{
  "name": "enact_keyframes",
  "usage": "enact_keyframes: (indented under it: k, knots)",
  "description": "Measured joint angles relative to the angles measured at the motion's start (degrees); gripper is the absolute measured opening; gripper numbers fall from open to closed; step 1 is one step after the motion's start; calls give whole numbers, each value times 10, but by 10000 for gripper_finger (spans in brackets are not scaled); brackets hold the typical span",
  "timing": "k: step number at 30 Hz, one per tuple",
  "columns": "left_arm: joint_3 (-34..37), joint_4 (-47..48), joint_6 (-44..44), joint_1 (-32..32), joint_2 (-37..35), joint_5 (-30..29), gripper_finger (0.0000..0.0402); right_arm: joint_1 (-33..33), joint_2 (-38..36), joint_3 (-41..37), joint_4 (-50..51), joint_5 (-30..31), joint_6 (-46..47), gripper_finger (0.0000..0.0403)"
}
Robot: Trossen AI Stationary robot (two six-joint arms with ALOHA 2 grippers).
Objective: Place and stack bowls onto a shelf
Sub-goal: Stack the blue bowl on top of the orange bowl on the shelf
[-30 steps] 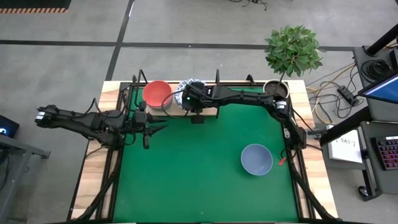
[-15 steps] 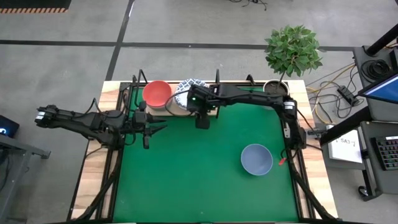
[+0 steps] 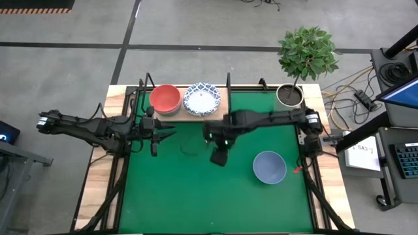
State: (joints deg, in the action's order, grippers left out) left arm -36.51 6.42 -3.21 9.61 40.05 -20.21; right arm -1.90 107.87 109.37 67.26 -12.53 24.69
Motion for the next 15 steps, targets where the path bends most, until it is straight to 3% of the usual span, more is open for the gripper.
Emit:
enact_keyframes:
  k: [8,15]
  knots:
    - [2,2,0,0,1,0,81,-78,0,-90,147,5,238,141]
    - [3,3,0,0,1,0,81,-116,1,-175,154,5,325,141]
